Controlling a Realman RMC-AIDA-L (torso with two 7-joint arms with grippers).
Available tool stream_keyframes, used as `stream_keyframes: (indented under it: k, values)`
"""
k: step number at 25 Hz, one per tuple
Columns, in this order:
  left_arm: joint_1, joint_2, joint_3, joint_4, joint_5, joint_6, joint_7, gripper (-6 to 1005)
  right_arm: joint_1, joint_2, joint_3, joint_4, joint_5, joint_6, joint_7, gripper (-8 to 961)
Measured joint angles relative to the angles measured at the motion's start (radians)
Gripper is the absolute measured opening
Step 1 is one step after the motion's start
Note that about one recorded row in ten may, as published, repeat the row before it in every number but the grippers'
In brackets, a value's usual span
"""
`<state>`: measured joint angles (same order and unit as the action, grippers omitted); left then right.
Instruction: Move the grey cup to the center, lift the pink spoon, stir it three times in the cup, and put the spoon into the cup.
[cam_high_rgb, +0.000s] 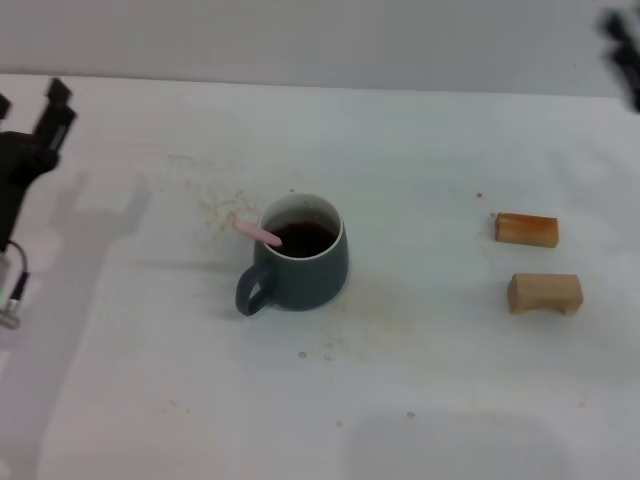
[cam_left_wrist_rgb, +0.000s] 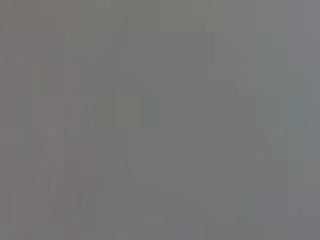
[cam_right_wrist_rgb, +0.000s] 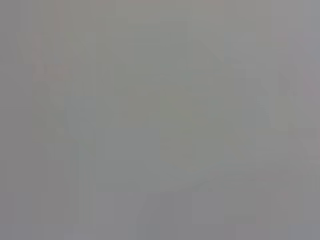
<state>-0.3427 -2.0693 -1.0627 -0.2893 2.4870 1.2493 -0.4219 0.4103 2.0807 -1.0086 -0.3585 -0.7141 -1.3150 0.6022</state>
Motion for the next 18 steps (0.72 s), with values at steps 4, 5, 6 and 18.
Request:
stream_keyframes:
  k: [4,5,6,18]
  values:
    - [0.027,0.001,-0.042,0.004,0.0,0.052,0.0,827,-0.063,-0.002,0.17,0.112,0.11,-0.087,-0.053,408]
    - [0.034,0.001,-0.053,0.004,0.0,0.063,0.0,827,-0.075,-0.002,0.212,0.13,0.125,-0.097,-0.057,408]
    - [0.038,0.001,-0.061,0.004,0.0,0.07,0.0,827,-0.086,-0.002,0.25,0.145,0.134,-0.103,-0.059,408]
    - [0.052,0.002,-0.077,0.006,0.0,0.088,0.0,827,-0.105,-0.002,0.352,0.214,0.142,-0.1,-0.062,408]
